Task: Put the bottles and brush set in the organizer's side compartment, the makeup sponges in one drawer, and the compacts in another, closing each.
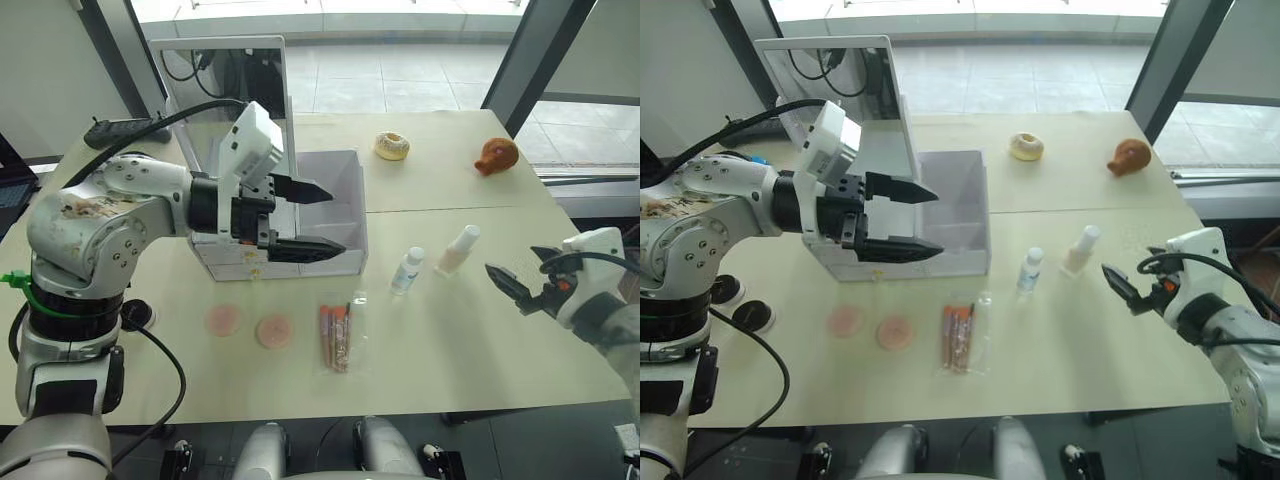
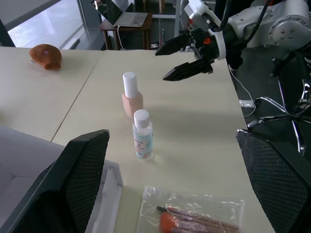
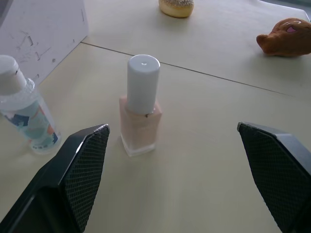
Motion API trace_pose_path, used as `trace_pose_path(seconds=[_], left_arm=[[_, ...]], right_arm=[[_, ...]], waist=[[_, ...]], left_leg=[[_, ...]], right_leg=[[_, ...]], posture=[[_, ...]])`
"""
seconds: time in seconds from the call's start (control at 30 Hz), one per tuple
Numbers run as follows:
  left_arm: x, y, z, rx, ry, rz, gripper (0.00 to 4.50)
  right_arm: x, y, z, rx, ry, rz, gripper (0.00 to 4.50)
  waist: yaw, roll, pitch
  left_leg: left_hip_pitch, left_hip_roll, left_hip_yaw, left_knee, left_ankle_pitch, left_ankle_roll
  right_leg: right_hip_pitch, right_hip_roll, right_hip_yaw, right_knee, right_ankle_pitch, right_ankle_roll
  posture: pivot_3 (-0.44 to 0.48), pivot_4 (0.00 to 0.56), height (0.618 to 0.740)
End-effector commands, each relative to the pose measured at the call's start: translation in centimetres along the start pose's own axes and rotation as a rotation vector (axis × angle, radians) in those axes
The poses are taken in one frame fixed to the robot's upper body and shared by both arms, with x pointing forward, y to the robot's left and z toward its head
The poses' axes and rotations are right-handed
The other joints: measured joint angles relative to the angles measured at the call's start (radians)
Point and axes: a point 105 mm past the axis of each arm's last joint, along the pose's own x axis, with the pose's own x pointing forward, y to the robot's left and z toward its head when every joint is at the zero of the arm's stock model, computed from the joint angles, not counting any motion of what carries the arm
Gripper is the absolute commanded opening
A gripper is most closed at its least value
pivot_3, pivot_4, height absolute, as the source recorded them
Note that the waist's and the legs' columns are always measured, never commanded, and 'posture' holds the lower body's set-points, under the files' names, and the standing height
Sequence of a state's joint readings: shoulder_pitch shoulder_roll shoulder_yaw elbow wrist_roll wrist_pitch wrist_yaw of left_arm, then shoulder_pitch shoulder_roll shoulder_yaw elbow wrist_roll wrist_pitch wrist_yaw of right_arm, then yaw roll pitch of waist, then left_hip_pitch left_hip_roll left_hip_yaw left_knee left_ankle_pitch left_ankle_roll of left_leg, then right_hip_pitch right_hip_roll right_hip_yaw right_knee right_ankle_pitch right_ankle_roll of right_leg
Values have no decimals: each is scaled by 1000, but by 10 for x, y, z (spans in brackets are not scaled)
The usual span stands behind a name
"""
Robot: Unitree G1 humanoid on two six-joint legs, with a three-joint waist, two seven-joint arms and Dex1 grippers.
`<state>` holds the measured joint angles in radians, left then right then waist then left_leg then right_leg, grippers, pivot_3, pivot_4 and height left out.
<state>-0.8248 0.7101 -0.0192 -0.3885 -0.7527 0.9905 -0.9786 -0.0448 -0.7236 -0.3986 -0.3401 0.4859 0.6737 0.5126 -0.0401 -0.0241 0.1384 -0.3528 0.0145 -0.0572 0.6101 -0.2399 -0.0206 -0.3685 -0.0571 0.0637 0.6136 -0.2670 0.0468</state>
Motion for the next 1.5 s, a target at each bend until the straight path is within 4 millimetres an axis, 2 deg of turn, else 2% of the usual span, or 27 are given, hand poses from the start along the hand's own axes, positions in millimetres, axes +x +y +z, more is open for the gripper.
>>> trace_pose_path(seconds=[0.03, 0.27, 0.4, 0.5, 0.67, 0.8, 1.0, 1.2, 1.27, 1.33, 1.43, 1.5], left_arm=[[-4, -4, 7, 39, -18, 42, 4500], [-9, 5, 9, 36, -18, 140, 4500], [-8, 3, 7, 37, -10, 152, 4500], [-8, 4, 7, 37, -13, 168, 4500], [-15, 7, 8, 41, -8, 199, 4500], [-21, 10, 5, 29, -8, 210, 4500], [-40, 17, -3, -31, -43, 244, 4500], [-68, 10, -33, -122, -3, 261, 4500], [-79, 10, -51, -140, 19, 310, 4500], [-85, 8, -57, -149, 8, 345, 4500], [-86, 4, -59, -157, 1, 364, 4500], [-84, 0, -63, -155, 36, 368, 4500]], right_arm=[[10, -1, 6, -27, -22, 11, 4490], [42, 11, 15, -28, -69, 79, 4490], [52, 15, 18, -15, -84, 108, 4490], [58, 14, 12, -2, -70, 104, 3927], [57, 15, 12, 33, -96, 112, 2199], [53, 10, 15, 49, -124, 88, 1018], [45, 21, 54, 41, -264, 164, 1016], [44, 79, 114, -52, -355, 425, 1016], [42, 113, 145, -45, -402, 567, 1016], [42, 139, 165, -53, -416, 669, 1016], [54, 156, 168, -87, -356, 697, 1016], [80, 159, 161, -67, -275, 605, 1016]], waist=[[0, 0, 0], [-3, 1, 0], [-2, 1, 0], [0, 1, 0], [-2, 1, 0], [-3, 2, -1], [-4, 2, 0], [-11, 4, 0], [-12, 4, 0], [-8, 4, 0], [2, 1, -1], [20, -3, -3]], left_leg=[[0, 0, 0, 0, 0, 0], [0, 0, 0, 1, 0, 0], [1, 0, 0, 1, 0, 0], [1, 0, 0, 2, 0, 0], [1, 0, 0, 2, 0, 0], [1, 0, 0, 1, 0, 0], [1, 0, 0, 2, 0, 0], [1, 1, 0, 0, 0, 0], [4, 2, 0, 0, 0, 0], [5, 2, 0, 0, 0, 0], [4, 2, 0, 0, 0, 0], [3, 2, -3, 0, 0, 0]], right_leg=[[0, 0, 0, 0, 0, 0], [0, 1, 1, 1, 0, 0], [0, 1, 1, 1, 0, 0], [-1, 1, 1, 1, 1, 0], [-1, 1, 1, 1, 1, 0], [-1, 2, 2, 1, 1, 0], [-2, 1, 2, 2, 1, 0], [-2, 3, 4, 3, 1, 0], [-3, 3, 4, 4, 1, -1], [-4, 3, 4, 4, 2, -4], [-5, 3, 2, 3, 5, -9], [-4, 1, -2, 1, 6, -9]], posture=[[0, 150, 740], [0, 150, 740], [0, 150, 740], [0, 150, 740], [0, 150, 740], [0, 150, 740], [0, 150, 740], [0, 150, 740], [0, 150, 740], [0, 150, 740], [0, 150, 740], [0, 150, 740]])
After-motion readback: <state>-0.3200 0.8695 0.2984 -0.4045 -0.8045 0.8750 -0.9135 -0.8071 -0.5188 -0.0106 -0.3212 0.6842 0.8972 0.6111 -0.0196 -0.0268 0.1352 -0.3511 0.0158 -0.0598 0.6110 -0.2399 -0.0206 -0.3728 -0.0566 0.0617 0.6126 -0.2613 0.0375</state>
